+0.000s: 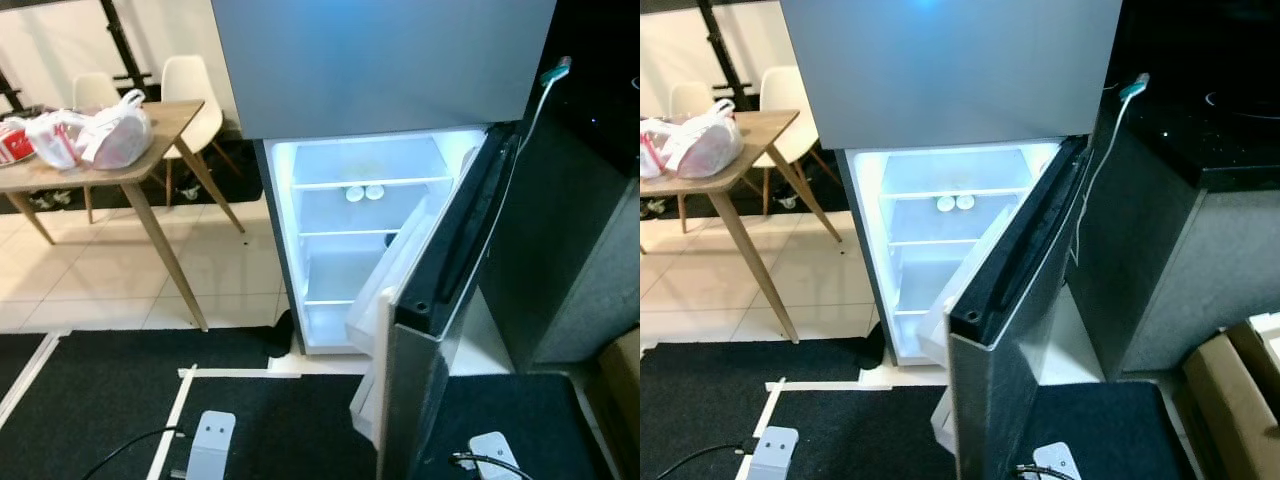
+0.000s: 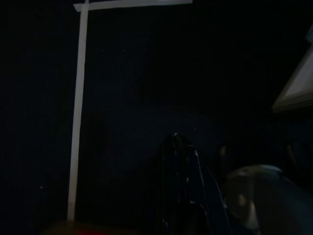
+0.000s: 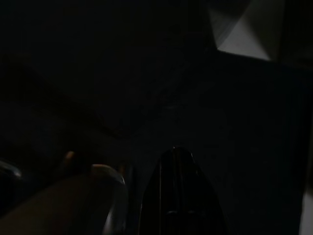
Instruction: Restocking fridge
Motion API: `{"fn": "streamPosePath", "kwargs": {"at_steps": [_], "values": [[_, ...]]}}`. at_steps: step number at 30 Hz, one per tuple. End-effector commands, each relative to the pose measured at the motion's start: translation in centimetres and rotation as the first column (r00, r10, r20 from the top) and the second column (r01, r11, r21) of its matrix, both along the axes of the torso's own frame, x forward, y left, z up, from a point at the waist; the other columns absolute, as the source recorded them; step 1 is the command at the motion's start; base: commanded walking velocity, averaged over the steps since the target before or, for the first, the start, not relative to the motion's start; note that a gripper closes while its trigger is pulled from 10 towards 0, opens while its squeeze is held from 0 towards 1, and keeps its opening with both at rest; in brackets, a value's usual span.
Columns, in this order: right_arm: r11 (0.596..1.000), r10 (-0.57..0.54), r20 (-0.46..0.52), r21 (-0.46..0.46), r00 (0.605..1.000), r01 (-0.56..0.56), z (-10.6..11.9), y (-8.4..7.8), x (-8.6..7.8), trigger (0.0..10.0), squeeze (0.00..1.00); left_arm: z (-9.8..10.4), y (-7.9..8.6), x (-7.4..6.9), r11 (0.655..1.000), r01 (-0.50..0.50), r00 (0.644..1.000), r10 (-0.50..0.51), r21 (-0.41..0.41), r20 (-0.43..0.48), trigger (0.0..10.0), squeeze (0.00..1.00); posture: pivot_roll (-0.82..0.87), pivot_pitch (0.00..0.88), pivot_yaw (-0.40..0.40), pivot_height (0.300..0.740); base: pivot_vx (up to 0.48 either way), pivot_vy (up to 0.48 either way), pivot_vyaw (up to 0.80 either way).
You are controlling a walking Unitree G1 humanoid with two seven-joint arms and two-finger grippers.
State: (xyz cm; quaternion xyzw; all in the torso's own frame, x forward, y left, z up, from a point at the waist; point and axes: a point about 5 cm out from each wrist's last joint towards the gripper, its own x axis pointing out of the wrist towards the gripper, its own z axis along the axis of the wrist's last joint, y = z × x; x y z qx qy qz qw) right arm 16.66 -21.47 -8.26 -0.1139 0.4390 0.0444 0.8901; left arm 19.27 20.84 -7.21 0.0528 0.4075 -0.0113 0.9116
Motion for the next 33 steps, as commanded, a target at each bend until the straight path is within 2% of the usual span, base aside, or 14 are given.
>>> {"fn": "streamPosePath", "kwargs": {"at_steps": [1, 14, 18, 20, 22, 23, 24, 25, 27, 28, 30, 31, 32, 33], "values": [[1.0, 0.01, 0.012, 0.001, 1.0, -0.01, 0.2, 0.1, 0.4, 10.0, 0.0, 0.0, -0.2, -0.1, 1.0, -0.015, 1.0, 0.016, -0.015, 0.007, 10.0, 0.0, -0.08, 0.038, 0.075, 0.726, 0.0, -0.431, 0.0], [1.0, 0.016, 0.023, 0.0, 1.0, -0.016, 0.4, -0.1, 0.8, 10.0, 0.0, 0.3, 0.1, 0.1, 0.998, -0.054, 0.997, 0.055, -0.016, 0.045, 10.0, 0.0, -0.08, 0.049, 0.071, 0.726, 0.0, -0.026, 0.0], [0.996, 0.09, 0.062, 0.001, 0.994, -0.091, 1.1, 0.4, 2.1, 10.0, 0.0, 0.4, 0.3, 0.1, 0.998, -0.066, 0.996, 0.067, -0.012, 0.06, 10.0, 0.0, -0.08, 0.059, 0.074, 0.726, 0.0, 0.0, 0.0], [0.996, 0.09, 0.062, 0.001, 0.994, -0.091, 1.1, 0.4, 2.1, 10.0, 0.0, 0.4, 0.3, 0.1, 0.998, -0.066, 0.996, 0.067, -0.012, 0.06, 10.0, 0.0, -0.08, 0.059, 0.074, 0.726, 0.0, 0.0, 0.0], [0.986, 0.16, 0.102, 0.023, 0.982, -0.163, 1.7, 1.2, 3.4, 10.0, 0.0, 0.4, 0.3, 0.0, 0.998, -0.067, 0.995, 0.068, -0.016, 0.067, 10.0, 0.0, -0.08, 0.065, 0.076, 0.726, 0.0, 0.0, 0.0], [0.98, 0.194, 0.124, 0.029, 0.973, -0.199, 2.2, 1.6, 4.1, 4.2, 0.0, 0.4, 0.3, 0.0, 0.998, -0.067, 0.995, 0.068, -0.017, 0.069, 10.0, 0.0, -0.08, 0.068, 0.076, 0.726, 0.0, 0.0, 0.0], [0.974, 0.218, 0.138, 0.027, 0.966, -0.223, 2.5, 1.8, 4.7, 2.4, 0.0, 0.4, 0.3, -0.1, 0.998, -0.068, 0.995, 0.069, -0.017, 0.068, 10.0, 0.0, -0.08, 0.068, 0.076, 0.726, 0.0, 0.0, 0.0], [0.969, 0.237, 0.162, 0.026, 0.958, -0.245, 3.1, 2.0, 5.5, 0.0, 0.0, 0.4, 0.3, -0.1, 0.998, -0.068, 0.995, 0.069, -0.016, 0.068, 10.0, 0.0, -0.08, 0.07, 0.075, 0.726, 0.0, 0.0, 0.0], [0.967, 0.247, 0.177, 0.024, 0.953, -0.255, 3.4, 2.1, 6.0, 0.0, 0.0, 0.4, 0.4, -0.2, 0.998, -0.068, 0.995, 0.069, -0.016, 0.068, 10.0, 0.0, -0.08, 0.071, 0.074, 0.726, 0.0, 0.0, 0.0], [0.952, 0.293, 0.214, 0.02, 0.932, -0.304, 4.3, 2.6, 7.3, 0.0, 0.0, 0.4, 0.4, -0.2, 0.997, -0.072, 0.995, 0.073, -0.017, 0.071, 10.0, 0.0, -0.08, 0.076, 0.07, 0.726, 0.0, 0.0, 0.0], [0.946, 0.312, 0.226, 0.02, 0.923, -0.325, 4.6, 2.9, 7.7, 0.0, 0.0, 0.4, 0.4, -0.3, 0.997, -0.075, 0.994, 0.076, -0.018, 0.073, 10.0, 0.0, -0.08, 0.076, 0.07, 0.726, 0.0, 0.0, 0.0], [0.933, 0.347, 0.233, 0.018, 0.909, -0.361, 5.0, 3.3, 8.3, 10.0, 0.0, 0.4, 0.5, -0.3, 0.997, -0.076, 0.995, 0.077, -0.014, 0.069, 10.0, 0.0, -0.08, 0.079, 0.068, 0.726, 0.0, 0.0, 0.0], [0.933, 0.347, 0.233, 0.018, 0.909, -0.361, 5.0, 3.3, 8.3, 10.0, 0.0, 0.4, 0.5, -0.3, 0.997, -0.076, 0.995, 0.077, -0.014, 0.069, 10.0, 0.0, -0.08, 0.079, 0.068, 0.726, 0.0, 0.0, 0.0], [0.914, 0.386, 0.247, 0.029, 0.889, -0.405, 5.4, 3.9, 8.8, 10.0, 0.0, 0.4, 0.5, -0.3, 0.997, -0.078, 0.995, 0.079, -0.013, 0.068, 10.0, 0.0, -0.08, 0.083, 0.063, 0.726, 0.0, 0.0, 0.0]]}}
